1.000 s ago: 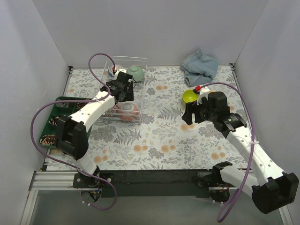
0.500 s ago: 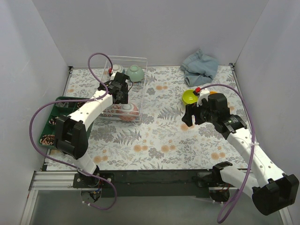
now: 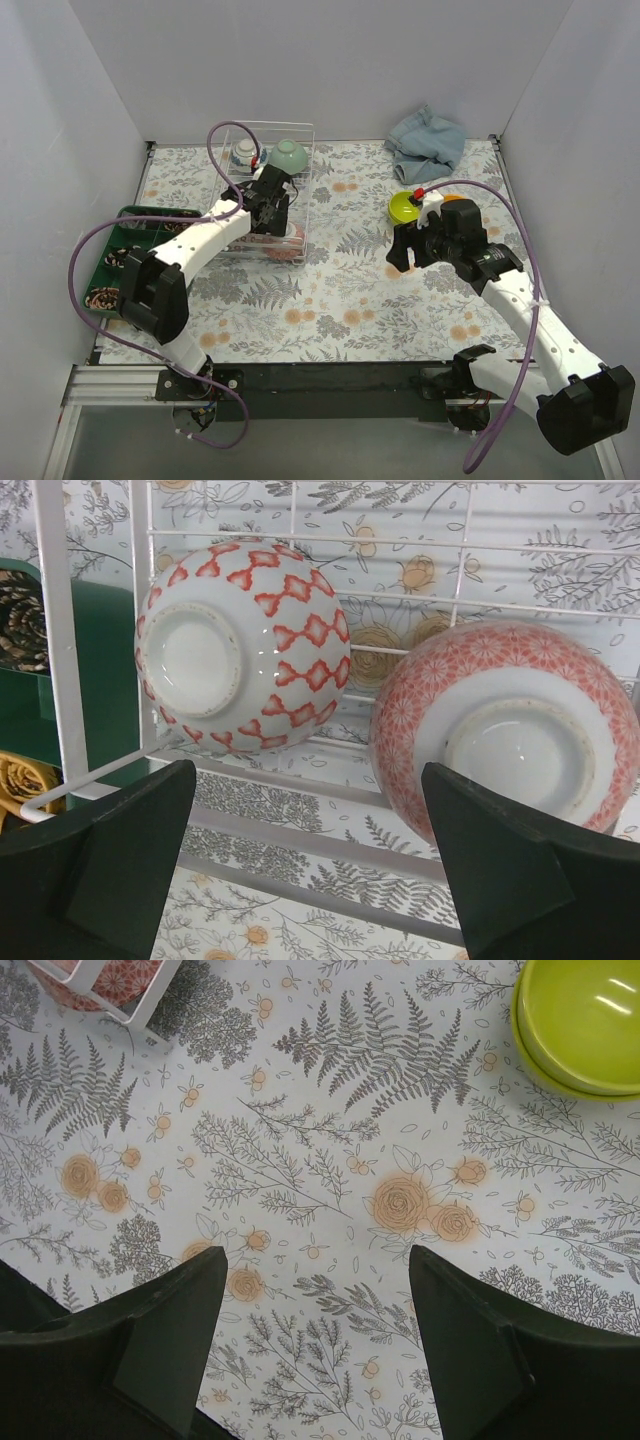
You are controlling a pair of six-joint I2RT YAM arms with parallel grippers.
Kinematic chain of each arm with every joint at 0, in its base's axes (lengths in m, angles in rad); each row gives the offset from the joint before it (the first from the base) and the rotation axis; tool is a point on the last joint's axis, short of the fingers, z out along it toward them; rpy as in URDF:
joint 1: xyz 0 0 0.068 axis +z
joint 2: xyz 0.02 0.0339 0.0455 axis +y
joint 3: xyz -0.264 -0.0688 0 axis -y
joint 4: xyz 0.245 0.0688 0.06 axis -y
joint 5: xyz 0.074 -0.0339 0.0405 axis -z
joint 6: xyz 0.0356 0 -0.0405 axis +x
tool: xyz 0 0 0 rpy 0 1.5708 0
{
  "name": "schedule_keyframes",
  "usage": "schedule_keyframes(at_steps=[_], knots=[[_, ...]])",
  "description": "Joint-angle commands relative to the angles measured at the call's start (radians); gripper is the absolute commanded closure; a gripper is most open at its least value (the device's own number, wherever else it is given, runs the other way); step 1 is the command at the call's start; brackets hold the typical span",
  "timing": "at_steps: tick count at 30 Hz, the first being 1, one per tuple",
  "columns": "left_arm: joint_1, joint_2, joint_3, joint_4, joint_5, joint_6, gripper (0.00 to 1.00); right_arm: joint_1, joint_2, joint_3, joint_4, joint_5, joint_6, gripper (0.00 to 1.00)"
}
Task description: Unload the bowls from the dish rack
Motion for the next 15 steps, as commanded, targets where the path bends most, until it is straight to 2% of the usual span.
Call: schedule_keyframes(at_steps=[1, 6, 10, 15], knots=[[-0.039, -0.066, -0.033, -0.047, 0.103, -0.039, 0.02, 0.000, 0.009, 0.017, 0.016, -0.024, -0.015, 0.18], [-0.039, -0.065, 0.023, -0.050, -0.041, 0.005, 0.02, 0.000, 0.012, 0.012, 0.016, -0.032, -0.018, 0.18], [-0.030, -0.008, 0.129, -0.057, -0.126, 0.060, 0.02, 0.001, 0.012, 0.009, 0.016, -0.036, -0.020, 0.19], [0.011, 0.082, 0.227, -0.087, -0.112, 0.033, 0.02, 0.000, -0.006, 0.001, 0.016, -0.035, -0.020, 0.18]])
